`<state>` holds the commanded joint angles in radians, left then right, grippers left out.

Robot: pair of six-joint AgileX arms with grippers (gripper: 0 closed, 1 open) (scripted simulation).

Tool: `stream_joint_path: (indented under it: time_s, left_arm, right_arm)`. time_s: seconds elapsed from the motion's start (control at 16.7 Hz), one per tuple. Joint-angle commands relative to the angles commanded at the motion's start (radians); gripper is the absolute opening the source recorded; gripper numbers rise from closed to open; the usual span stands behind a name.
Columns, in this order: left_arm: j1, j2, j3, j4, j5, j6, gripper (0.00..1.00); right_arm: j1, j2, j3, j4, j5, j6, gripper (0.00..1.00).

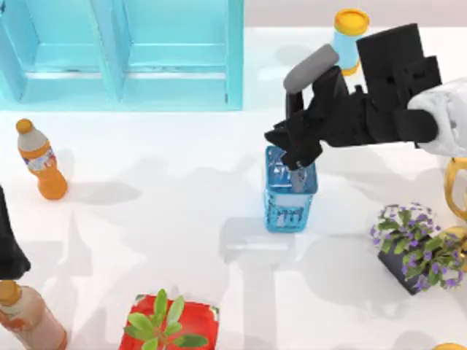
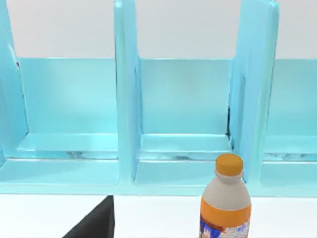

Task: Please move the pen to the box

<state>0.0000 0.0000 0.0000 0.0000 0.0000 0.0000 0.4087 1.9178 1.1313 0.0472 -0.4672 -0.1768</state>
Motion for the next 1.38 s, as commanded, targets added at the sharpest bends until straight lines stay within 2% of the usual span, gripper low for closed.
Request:
stream_joint_path:
  time_s: [0.48,0.66,1.14,1.38]
  left_arm:
    - [0.000,0.000,0.000,0.000,0.000,0.000,1.00]
    - [0.000,0.000,0.000,0.000,0.000,0.000,1.00]
    - [0.000,0.000,0.000,0.000,0.000,0.000,1.00]
    - [0.000,0.000,0.000,0.000,0.000,0.000,1.00]
  right_arm:
    - [-0.270,-0.217,0.204,-0.537,-0.178,-0.233,0.00]
    - [-0.328,-0.273,0.236,-0.662,-0.248,-0.284,0.00]
    - [-0.349,-0.290,0.236,-0.689,-0.261,-0.292,0.00]
    - [-0.491,-0.371,0.201,-0.675,-0.202,-0.290,0.00]
